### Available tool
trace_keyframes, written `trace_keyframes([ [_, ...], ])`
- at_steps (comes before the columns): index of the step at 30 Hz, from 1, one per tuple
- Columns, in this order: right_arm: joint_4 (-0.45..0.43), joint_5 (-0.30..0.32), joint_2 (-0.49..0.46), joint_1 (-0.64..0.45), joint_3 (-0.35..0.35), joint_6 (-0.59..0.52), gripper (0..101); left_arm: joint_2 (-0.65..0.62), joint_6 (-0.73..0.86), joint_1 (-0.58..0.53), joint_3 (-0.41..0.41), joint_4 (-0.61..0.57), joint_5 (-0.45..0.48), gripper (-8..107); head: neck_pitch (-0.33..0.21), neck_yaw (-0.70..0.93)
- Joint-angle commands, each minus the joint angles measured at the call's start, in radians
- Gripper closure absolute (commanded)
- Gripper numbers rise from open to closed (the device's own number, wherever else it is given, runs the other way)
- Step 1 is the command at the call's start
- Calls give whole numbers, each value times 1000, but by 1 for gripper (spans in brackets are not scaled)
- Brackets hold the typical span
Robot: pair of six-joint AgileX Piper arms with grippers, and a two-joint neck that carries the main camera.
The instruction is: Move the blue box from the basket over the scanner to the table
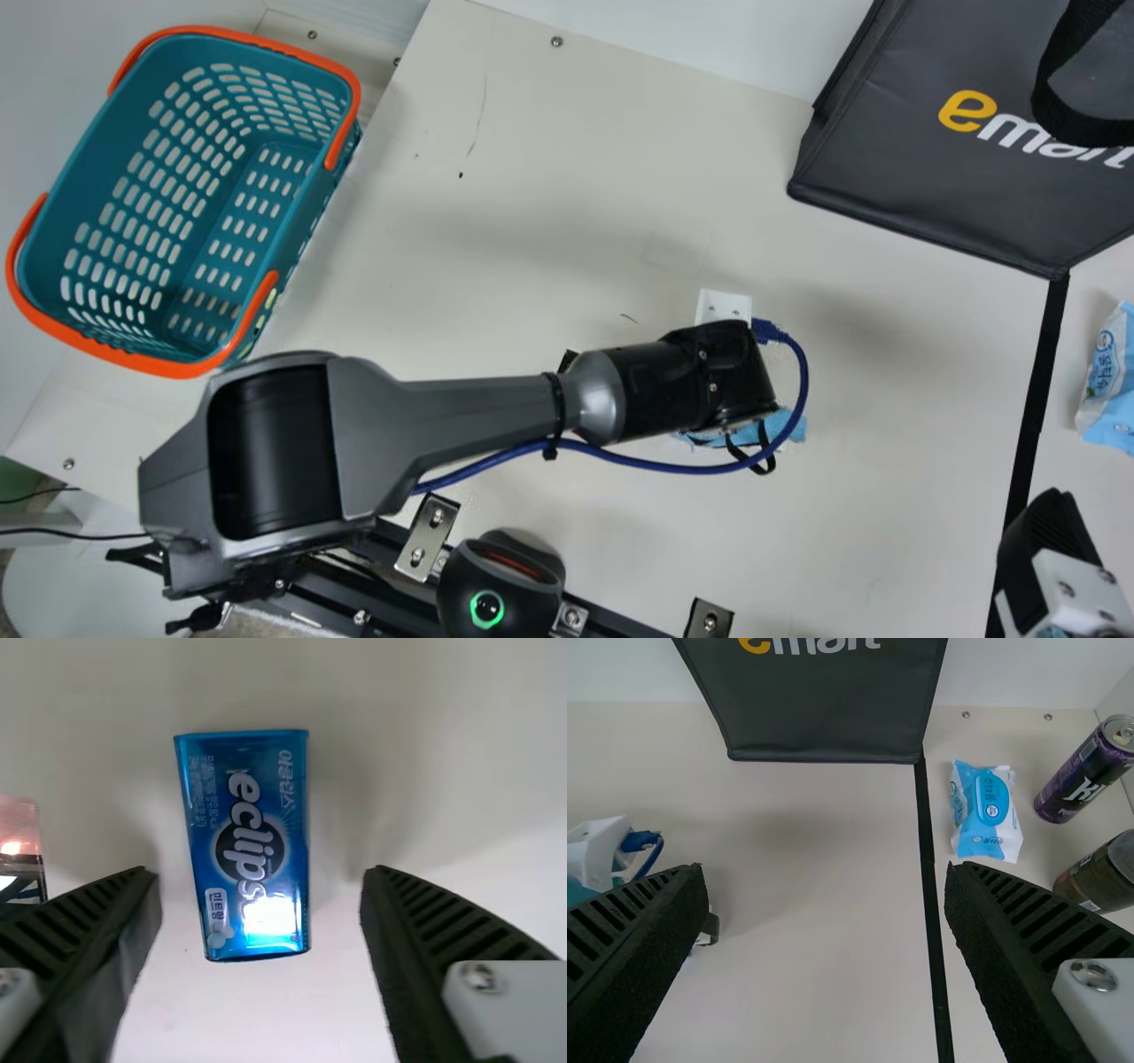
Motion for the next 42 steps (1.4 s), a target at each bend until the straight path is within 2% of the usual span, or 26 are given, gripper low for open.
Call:
trace_keyframes([
  [1, 0, 0, 0, 0, 0, 0, 6, -22, 20, 14, 15, -17, -21, 17, -29, 2],
  [4, 0, 0, 0, 0, 0, 0, 6, -73, 68, 46, 48, -52, -54, 9, -29, 2],
  [10, 0, 0, 0, 0, 0, 0, 6, -209, 231, 145, 139, -158, -106, 9, -29, 2],
  [15, 0, 0, 0, 0, 0, 0, 6, -340, 400, 248, 222, -238, -109, 9, -29, 2],
  [22, 0, -2, 0, 0, 0, 0, 6, -538, 626, 416, 325, -311, -52, 9, -29, 2],
  [29, 0, -2, 0, 0, 0, 0, 6, -718, 818, 594, 389, -342, 36, 9, -29, 2],
  [42, 0, -2, 0, 0, 0, 0, 6, -978, 1032, 875, 424, -230, 160, 9, -29, 2],
])
